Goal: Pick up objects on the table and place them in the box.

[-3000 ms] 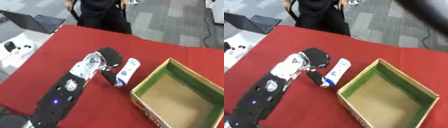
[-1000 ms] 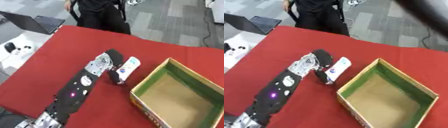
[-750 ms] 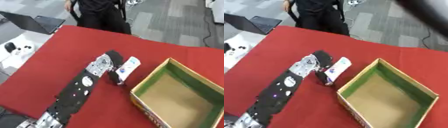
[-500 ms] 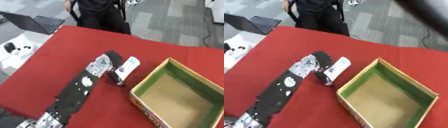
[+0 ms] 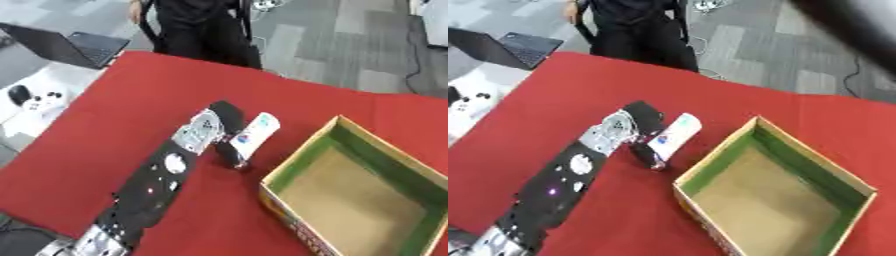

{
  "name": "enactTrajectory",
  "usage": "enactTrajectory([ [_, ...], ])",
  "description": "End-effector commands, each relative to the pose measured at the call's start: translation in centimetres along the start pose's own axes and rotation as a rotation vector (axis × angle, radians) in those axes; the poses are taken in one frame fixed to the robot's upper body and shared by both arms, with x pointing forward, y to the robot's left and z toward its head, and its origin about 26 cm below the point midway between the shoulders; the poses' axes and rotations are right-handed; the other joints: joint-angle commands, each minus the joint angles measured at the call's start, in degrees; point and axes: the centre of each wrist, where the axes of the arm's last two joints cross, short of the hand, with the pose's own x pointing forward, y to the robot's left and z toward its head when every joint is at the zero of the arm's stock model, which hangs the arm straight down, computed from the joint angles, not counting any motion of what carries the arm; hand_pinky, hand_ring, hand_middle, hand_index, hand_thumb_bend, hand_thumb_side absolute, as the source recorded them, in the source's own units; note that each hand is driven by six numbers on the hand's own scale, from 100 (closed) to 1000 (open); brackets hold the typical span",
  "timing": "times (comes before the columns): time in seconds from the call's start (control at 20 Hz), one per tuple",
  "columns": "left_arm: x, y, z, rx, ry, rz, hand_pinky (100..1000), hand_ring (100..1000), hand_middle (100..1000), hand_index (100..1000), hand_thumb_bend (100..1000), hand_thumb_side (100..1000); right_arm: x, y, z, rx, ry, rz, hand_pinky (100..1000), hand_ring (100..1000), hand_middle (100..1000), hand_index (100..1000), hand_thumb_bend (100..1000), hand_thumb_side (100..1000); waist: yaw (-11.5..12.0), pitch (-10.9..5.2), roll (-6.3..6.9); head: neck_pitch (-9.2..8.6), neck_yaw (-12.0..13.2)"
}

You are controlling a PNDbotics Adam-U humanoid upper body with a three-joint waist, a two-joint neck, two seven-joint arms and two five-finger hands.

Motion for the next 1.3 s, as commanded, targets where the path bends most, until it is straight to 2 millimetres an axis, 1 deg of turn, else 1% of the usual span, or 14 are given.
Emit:
enactTrajectory([
  [0.05,-0.7,1.3,0.1,0.009,0.012,-0.015,301,761,782,682,380,1000,0.4,-0.6,-0.8,0.008,-0.035,0.013,140,307,380,410,154,987,-0.02,-0.54,-0.2,-0.24,0.65],
  [0.2,-0.8,1.6,0.0,-0.014,0.012,-0.014,303,761,782,683,373,1000,0.4,-0.6,-0.8,0.009,-0.036,0.012,140,307,380,410,154,987,-0.07,-0.56,-0.18,-0.24,0.78],
  [0.4,-0.9,1.4,-0.1,-0.045,0.015,-0.006,295,755,776,677,349,1000,0.4,-0.6,-0.8,0.008,-0.035,0.012,140,307,380,410,154,987,-0.07,-0.55,-0.17,-0.24,0.86],
  [0.5,-0.8,1.0,-0.2,-0.066,0.014,0.001,280,732,752,658,209,1000,0.4,-0.6,-0.8,0.008,-0.035,0.012,140,306,380,411,155,987,-0.04,-0.54,-0.19,-0.24,0.87],
  [0.6,-0.7,0.6,-0.4,-0.085,0.013,0.008,274,721,743,650,157,1000,0.4,-0.6,-0.8,0.007,-0.034,0.012,140,307,380,410,155,987,-0.01,-0.54,-0.22,-0.24,0.92],
  [0.7,-0.5,0.3,-0.5,-0.102,0.013,0.016,271,715,735,645,134,1000,0.4,-0.6,-0.8,0.007,-0.033,0.013,140,307,380,410,155,987,0.04,-0.54,-0.26,-0.24,1.0],
  [0.75,-0.5,0.1,-0.5,-0.109,0.013,0.019,269,710,727,641,128,1000,0.4,-0.6,-0.8,0.007,-0.033,0.013,140,307,380,410,155,987,0.05,-0.54,-0.27,-0.24,1.04],
  [0.95,-0.2,-0.6,-0.8,-0.141,0.013,0.032,257,700,707,626,220,1000,0.4,-0.6,-0.7,0.006,-0.032,0.014,139,306,380,411,155,987,0.13,-0.53,-0.3,-0.24,1.07],
  [1.0,-0.2,-0.8,-0.8,-0.154,0.011,0.036,255,698,705,624,229,1000,0.4,-0.6,-0.7,0.006,-0.031,0.015,139,306,380,411,155,987,0.15,-0.52,-0.3,-0.24,1.05],
  [1.1,-0.1,-1.1,-0.9,-0.182,0.005,0.049,212,651,630,571,224,1000,0.4,-0.6,-0.7,0.006,-0.031,0.015,139,306,380,411,155,987,0.18,-0.5,-0.32,-0.24,1.02],
  [1.15,-0.1,-1.1,-0.9,-0.188,0.004,0.053,242,683,677,603,244,1000,0.4,-0.6,-0.7,0.006,-0.031,0.015,139,306,380,411,155,987,0.18,-0.5,-0.32,-0.24,1.02],
  [1.2,0.0,-1.2,-0.9,-0.197,0.0,0.059,176,592,527,495,246,892,0.4,-0.6,-0.7,0.006,-0.031,0.016,139,306,380,411,155,987,0.19,-0.5,-0.32,-0.24,1.02],
  [1.25,0.0,-1.2,-0.9,-0.204,-0.004,0.063,176,592,527,495,246,892,0.4,-0.6,-0.7,0.005,-0.031,0.016,139,306,380,411,155,987,0.19,-0.5,-0.32,-0.24,1.03],
  [1.3,0.0,-1.1,-0.8,-0.205,-0.008,0.062,129,497,355,366,282,837,0.4,-0.6,-0.7,0.005,-0.031,0.016,139,306,380,410,155,987,0.19,-0.49,-0.32,-0.24,1.03],
])
